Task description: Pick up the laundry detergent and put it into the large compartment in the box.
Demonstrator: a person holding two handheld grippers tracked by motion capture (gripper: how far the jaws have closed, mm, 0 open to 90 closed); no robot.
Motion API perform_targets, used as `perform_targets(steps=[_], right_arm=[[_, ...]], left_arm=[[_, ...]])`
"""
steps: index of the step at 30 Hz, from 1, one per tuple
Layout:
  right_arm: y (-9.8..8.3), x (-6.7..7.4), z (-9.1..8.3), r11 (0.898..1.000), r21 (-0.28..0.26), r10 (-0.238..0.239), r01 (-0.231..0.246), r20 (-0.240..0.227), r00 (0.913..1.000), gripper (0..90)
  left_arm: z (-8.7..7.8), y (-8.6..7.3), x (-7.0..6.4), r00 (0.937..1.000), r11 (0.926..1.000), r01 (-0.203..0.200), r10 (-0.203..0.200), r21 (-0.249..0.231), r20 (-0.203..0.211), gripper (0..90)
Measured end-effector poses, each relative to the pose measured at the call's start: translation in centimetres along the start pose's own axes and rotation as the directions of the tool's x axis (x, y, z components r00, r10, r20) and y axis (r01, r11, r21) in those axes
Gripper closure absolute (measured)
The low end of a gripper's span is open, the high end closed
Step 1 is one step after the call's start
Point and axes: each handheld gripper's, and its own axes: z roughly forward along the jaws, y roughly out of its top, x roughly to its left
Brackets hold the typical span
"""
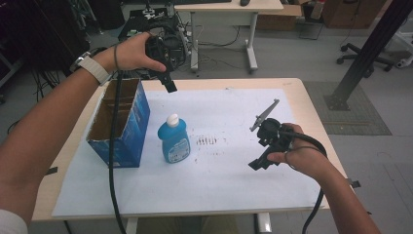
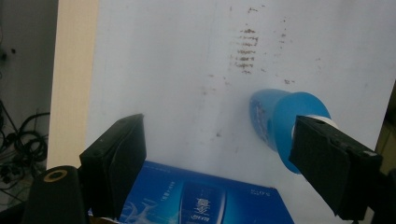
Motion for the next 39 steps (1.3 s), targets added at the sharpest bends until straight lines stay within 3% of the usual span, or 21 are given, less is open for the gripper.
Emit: perform_targets(steps=[20, 30, 39], right_arm=[[0.1, 0.3, 0.2, 1.000, -0.004, -0.009, 0.009, -0.006, 0.9999, 10.4], [0.1, 0.6, 0.2, 1.000, -0.005, -0.012, 0.012, -0.001, 0.9999, 10.4], [0.3, 0.8, 0.1, 1.000, -0.007, -0.018, 0.018, 0.006, 0.9998, 10.4]], left_arm=[[-0.8, 0.3, -0.4, 0.9982, 0.9985, 0.056, -0.056, -0.003, -0.020, 11.6], [-2.0, 0.2, -0.8, 0.9925, 0.9925, 0.122, -0.122, -0.006, -0.009, 13.0], [-2.7, 0.0, -1.4, 0.9884, 0.9884, 0.152, -0.152, -0.006, -0.008, 12.3]])
